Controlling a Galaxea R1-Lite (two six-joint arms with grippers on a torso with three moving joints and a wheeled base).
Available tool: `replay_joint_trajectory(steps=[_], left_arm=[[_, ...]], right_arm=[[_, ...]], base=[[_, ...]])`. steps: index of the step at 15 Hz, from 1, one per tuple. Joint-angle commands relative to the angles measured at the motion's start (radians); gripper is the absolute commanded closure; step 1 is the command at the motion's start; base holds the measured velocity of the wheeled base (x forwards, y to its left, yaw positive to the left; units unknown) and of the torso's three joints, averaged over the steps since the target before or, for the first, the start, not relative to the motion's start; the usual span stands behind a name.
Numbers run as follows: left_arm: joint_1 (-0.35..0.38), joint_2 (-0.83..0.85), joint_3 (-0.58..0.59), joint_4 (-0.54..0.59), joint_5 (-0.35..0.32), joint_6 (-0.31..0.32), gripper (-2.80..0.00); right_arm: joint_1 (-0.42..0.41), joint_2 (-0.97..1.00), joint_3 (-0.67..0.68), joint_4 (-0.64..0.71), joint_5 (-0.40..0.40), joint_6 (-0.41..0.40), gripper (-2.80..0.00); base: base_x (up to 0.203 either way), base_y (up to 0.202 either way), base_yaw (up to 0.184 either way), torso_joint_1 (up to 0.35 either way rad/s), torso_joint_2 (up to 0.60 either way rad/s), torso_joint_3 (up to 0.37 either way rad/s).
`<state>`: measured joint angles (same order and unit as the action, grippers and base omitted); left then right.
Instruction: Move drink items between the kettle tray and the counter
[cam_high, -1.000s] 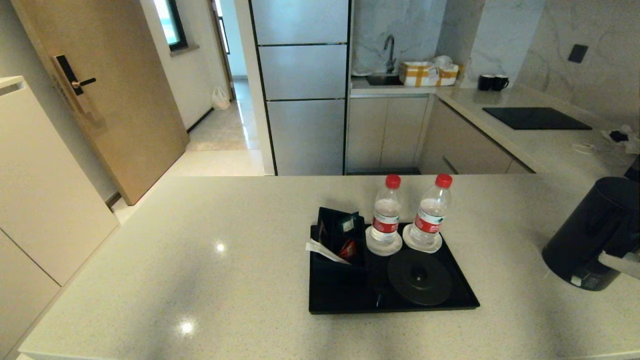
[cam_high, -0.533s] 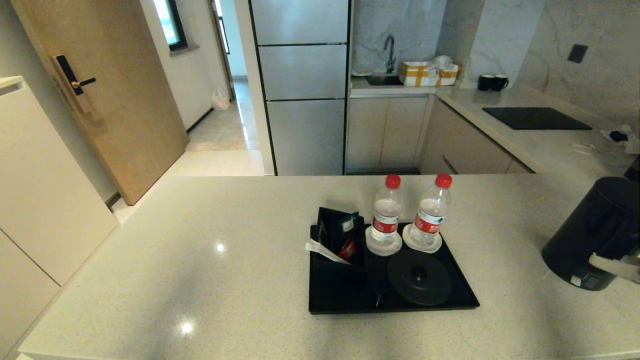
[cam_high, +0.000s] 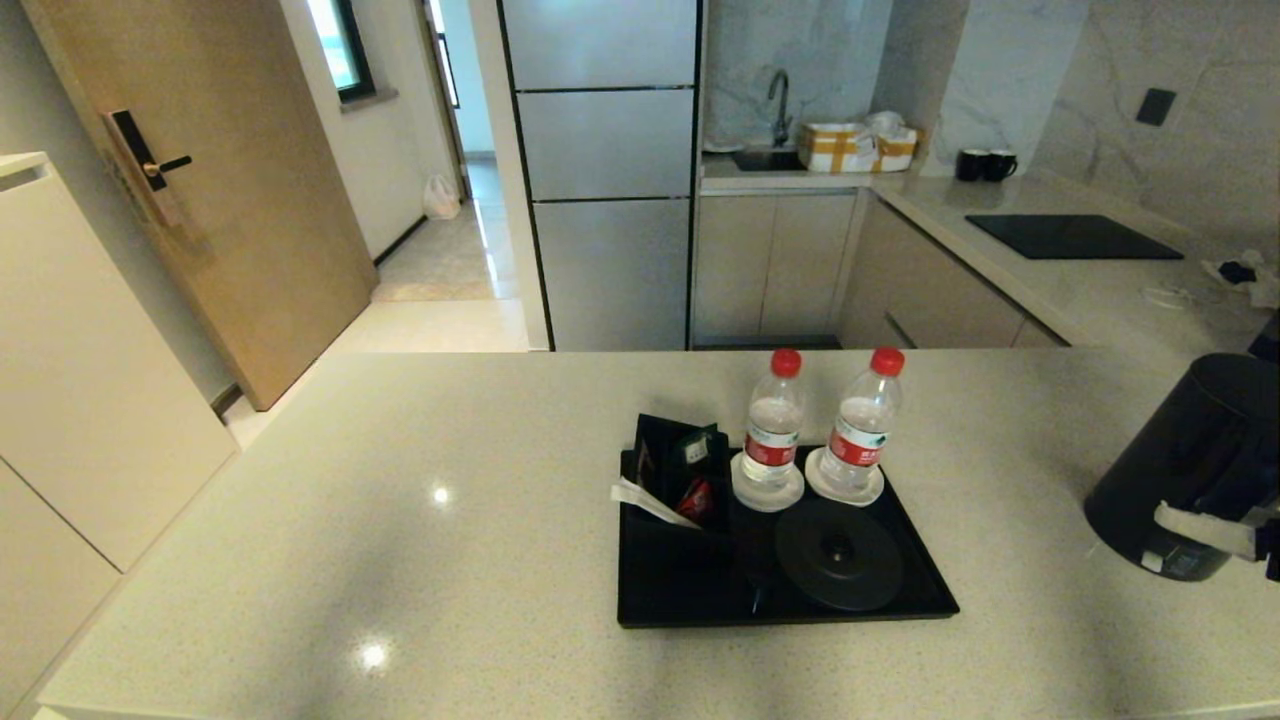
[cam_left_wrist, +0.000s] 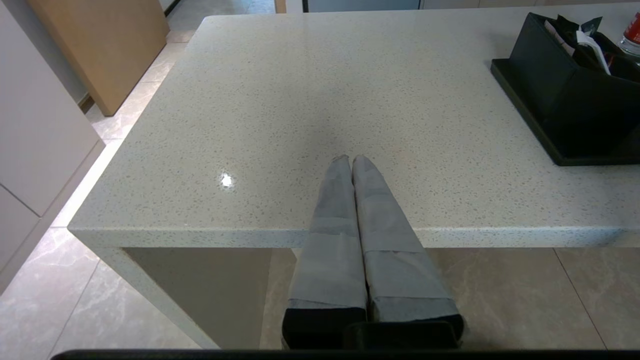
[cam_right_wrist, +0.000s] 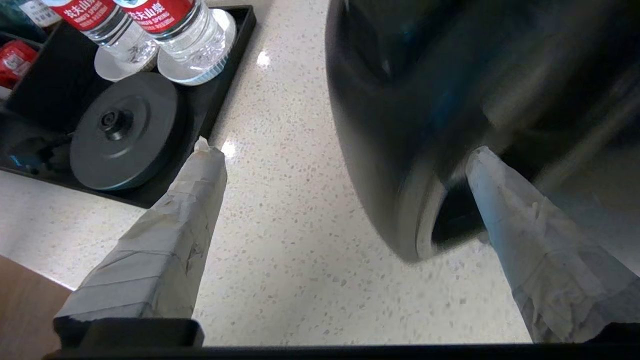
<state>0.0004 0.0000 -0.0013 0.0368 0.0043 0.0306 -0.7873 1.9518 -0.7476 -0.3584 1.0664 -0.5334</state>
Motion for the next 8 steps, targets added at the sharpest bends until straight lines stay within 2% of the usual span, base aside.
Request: replay_joint_trajectory(steps=[1, 8], left_arm=[[0.000, 0.000, 0.000, 0.000, 0.000, 0.000, 0.00], [0.001, 0.000, 0.000, 0.000, 0.000, 0.000, 0.00]], right_arm=[[0.006, 0.022, -0.015, -0.004, 0.004, -0.003, -2.80], [0.026, 0.070, -0.053, 0.003, -0.005, 0.000, -2.80]], base=[[0.000, 0.000, 0.000, 0.000, 0.00, 0.000], [0.000, 0.000, 0.000, 0.000, 0.00, 0.000]])
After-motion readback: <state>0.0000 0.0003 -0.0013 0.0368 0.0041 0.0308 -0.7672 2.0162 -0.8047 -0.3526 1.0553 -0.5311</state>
